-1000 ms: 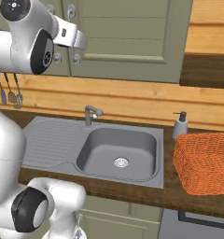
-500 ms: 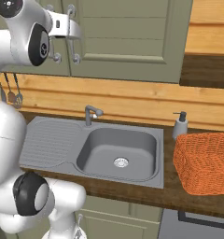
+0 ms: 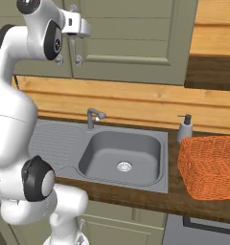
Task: Open the cabinet, pick up the bread from the cabinet and place it in the basket. Then move the basket to the dining counter.
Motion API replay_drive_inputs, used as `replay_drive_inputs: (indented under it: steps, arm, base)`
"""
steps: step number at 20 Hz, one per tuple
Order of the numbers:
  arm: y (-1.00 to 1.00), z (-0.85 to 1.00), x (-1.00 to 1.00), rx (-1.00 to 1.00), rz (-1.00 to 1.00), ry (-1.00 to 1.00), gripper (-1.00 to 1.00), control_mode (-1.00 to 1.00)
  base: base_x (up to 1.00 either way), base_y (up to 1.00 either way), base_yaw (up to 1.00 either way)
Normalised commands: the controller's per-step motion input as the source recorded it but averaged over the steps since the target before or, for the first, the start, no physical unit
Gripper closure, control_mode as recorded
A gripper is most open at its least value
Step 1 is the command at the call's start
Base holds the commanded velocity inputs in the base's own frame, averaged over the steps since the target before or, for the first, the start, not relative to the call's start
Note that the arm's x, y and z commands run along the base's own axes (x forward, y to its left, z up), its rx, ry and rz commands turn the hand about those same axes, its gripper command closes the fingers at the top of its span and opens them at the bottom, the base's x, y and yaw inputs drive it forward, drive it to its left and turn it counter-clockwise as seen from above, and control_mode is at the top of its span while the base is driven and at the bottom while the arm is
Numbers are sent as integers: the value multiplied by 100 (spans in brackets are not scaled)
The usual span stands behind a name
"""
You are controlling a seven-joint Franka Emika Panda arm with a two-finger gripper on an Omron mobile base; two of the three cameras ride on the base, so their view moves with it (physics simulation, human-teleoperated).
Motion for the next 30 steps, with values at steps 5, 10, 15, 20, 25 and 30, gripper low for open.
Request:
replay_drive_inputs:
  steps: [5,10,15,20,25,30]
  arm:
    - [-9,0,27,0,0,0,-100,-100]
    - [-27,0,48,0,0,-2,-100,-100]
    - [-12,0,26,0,0,-3,100,-100]
    - [0,0,0,0,0,-6,100,-100]
    - [-6,0,-14,0,0,-3,100,-100]
    - [-42,-22,-97,0,0,0,100,-100]
  base:
    - [0,0,0]
    - [0,0,0]
    - [0,0,0]
    - [0,0,0]
    - [0,0,0]
    - [0,0,0]
